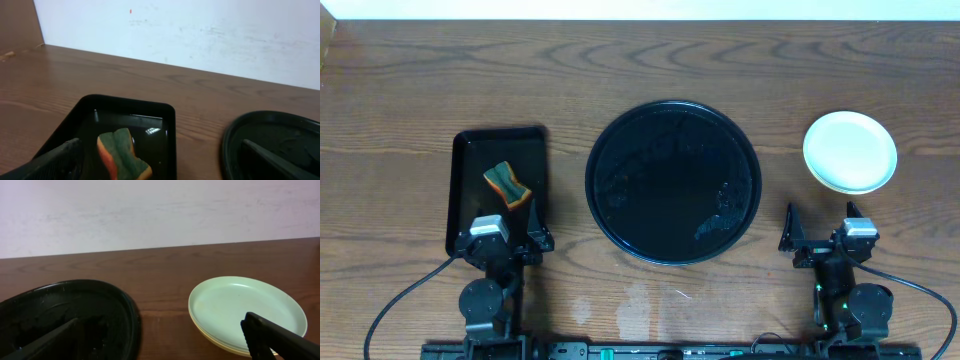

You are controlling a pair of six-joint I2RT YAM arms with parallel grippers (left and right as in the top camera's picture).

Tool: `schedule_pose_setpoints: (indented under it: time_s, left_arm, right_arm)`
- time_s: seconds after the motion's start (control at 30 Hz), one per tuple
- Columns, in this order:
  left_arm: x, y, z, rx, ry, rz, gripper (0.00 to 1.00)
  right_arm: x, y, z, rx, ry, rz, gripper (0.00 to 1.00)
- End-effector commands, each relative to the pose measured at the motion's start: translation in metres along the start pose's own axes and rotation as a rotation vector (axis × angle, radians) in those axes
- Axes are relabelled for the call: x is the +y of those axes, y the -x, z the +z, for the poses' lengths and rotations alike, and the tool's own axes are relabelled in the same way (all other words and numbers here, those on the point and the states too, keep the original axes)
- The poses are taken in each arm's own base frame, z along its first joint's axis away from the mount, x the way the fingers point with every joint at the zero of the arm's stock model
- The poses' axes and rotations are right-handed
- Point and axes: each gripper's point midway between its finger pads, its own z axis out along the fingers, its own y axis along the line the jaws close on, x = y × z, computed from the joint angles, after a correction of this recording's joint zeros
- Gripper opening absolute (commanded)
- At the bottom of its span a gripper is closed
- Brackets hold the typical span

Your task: Clean dirty plates on tray and stack at the side

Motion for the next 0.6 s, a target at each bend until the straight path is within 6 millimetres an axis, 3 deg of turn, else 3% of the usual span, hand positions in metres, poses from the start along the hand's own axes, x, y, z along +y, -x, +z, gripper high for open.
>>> schedule_pose_setpoints:
  time_s: [0.0, 0.57]
  left_arm:
    - [0.0025, -0.016, 0.0009, 0.044, 0.016, 0.051, 0.98]
    - [-0.0047, -0.0171, 0.0008, 0.047, -0.017, 0.156, 0.98]
  right_arm:
    - [-0.0042, -0.0003, -0.0003, -0.001, -0.02, -0.012, 0.99]
    - [-0.0042, -0.0003, -0.0003, -0.001, -0.02, -0.012, 0.99]
